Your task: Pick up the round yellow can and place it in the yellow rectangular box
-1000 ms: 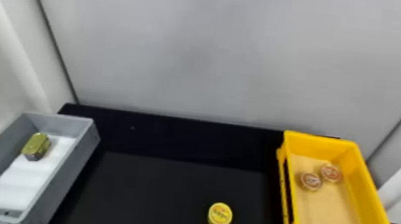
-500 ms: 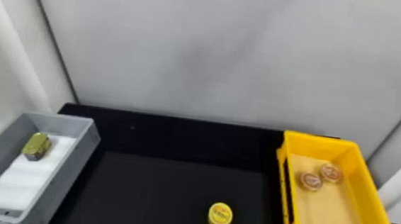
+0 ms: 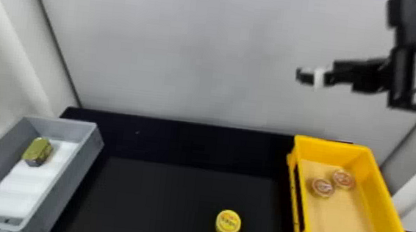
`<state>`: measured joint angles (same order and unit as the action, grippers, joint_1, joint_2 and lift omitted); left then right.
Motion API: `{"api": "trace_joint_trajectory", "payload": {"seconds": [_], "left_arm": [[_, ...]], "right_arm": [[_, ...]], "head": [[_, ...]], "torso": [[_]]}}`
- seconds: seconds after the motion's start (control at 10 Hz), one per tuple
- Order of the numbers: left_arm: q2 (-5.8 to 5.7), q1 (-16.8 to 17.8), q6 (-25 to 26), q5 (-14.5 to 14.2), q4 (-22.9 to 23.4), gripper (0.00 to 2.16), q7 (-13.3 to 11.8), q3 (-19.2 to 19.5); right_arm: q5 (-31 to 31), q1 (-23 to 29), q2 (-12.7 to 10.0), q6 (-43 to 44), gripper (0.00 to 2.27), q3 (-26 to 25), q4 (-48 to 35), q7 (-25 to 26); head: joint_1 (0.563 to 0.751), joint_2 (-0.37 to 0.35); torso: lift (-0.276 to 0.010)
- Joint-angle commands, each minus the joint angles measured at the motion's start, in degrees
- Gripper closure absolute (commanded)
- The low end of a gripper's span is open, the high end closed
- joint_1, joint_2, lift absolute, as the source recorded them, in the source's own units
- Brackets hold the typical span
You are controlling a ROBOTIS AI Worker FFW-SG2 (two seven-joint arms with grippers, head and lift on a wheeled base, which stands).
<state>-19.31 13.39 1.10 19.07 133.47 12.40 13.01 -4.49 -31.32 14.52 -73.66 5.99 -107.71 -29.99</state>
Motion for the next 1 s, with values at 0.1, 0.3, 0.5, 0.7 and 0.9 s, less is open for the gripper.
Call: {"api": "trace_joint_trajectory", "payload": {"seconds": [0.1,0.3,0.5,0.7,0.9], "left_arm": [[0.84,0.9,-0.9,0.0,-1.0,0.09,0.0,-1.3],[1.1,1.1,-1.4,0.0,-1.3,0.09,0.1,-1.8],[1.63,1.5,-2.2,0.0,-1.8,0.09,0.2,-1.9],[2.07,1.7,-2.9,0.0,-2.1,0.09,0.2,-2.0],[2.07,1.8,-3.2,0.0,-2.2,0.09,0.3,-2.2]], "right_arm": [[0.0,3.9,-2.9,10.1,0.09,3.0,14.5,-4.9],[0.0,4.7,-4.0,14.5,0.09,6.7,22.1,-6.2],[-2.0,5.1,-3.9,18.5,0.09,10.8,28.0,-8.4],[-7.6,5.8,-5.5,22.1,0.09,13.1,32.5,-13.3],[-10.1,6.4,-6.9,24.9,0.09,13.5,36.9,-15.5]], "head": [[0.694,0.059],[0.694,0.059],[0.694,0.059],[0.694,0.059],[0.694,0.059]], "torso": [[0.0],[0.0],[0.0],[0.0],[0.0]]}}
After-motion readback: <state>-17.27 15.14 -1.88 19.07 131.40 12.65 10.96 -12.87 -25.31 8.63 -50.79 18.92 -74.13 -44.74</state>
